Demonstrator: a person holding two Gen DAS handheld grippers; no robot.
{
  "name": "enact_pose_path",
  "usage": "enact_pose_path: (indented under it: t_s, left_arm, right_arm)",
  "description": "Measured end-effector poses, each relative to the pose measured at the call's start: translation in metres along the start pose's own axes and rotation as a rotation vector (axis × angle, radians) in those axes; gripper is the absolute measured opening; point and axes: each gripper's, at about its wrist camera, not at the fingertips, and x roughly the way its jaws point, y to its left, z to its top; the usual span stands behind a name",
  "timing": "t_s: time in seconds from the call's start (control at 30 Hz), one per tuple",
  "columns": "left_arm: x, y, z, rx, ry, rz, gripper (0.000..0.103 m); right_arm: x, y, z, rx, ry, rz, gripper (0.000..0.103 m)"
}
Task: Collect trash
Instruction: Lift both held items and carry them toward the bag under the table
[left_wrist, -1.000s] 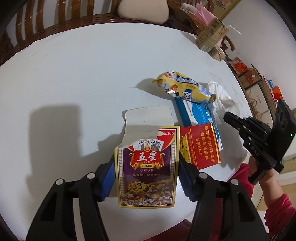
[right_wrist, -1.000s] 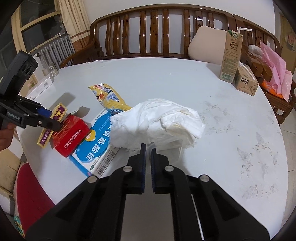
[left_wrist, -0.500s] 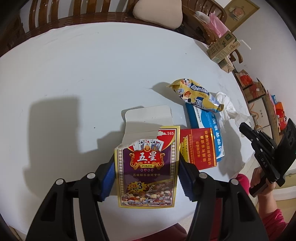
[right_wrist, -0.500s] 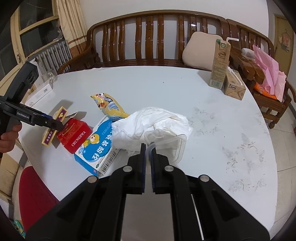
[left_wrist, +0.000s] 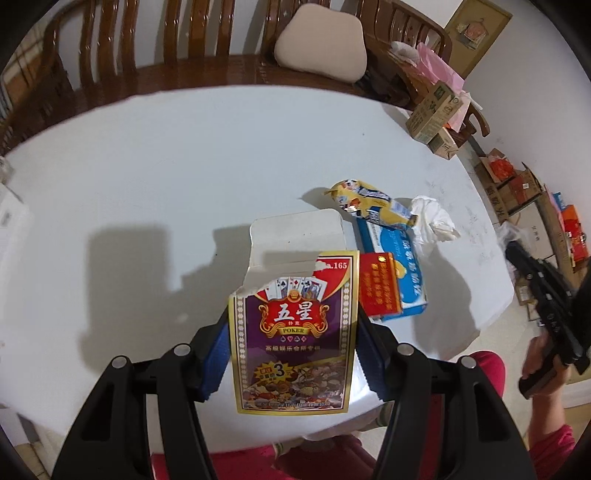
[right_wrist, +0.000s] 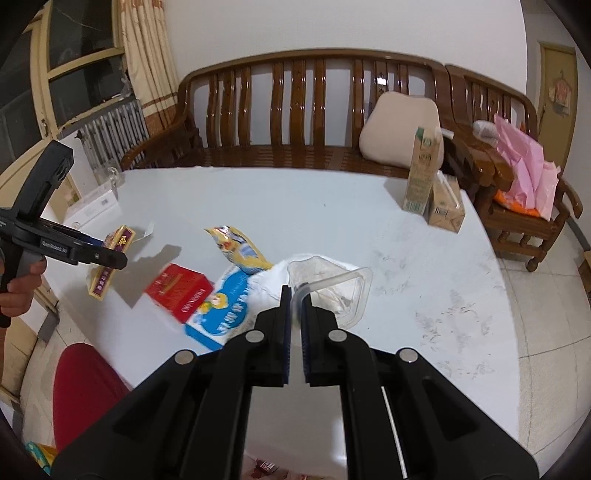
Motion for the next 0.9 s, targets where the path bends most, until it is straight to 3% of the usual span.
enact_pose_path:
  t_s: [0.13, 0.43, 0.7, 0.9]
  left_arm:
    - [-0.027, -0.02, -0.014, 0.027, -0.047, 0.024, 0.059]
    - [-0.071, -0.067, -0.049, 0.085, -0.106, -0.013, 0.059]
    - [-0.076, -0.101, -0.09, 0.109, -0.1, -0.045, 0.059]
    - [-0.061, -0.115, -0.121, 0.108, -0.064, -0.07, 0.059]
  right_arm:
    - [-0.034, 0.015, 0.007, -0.029, -0.045, -0.004, 0.006]
    - [-0.114, 0.056, -0.001, -0.108, -0.137, 0.007, 0.006]
    - [-0.159, 0.084, -0.025, -0.157, -0.157, 0.014, 0.006]
    - [-0.168, 0.097, -0.055, -0.163, -0.123, 0.022, 0.006]
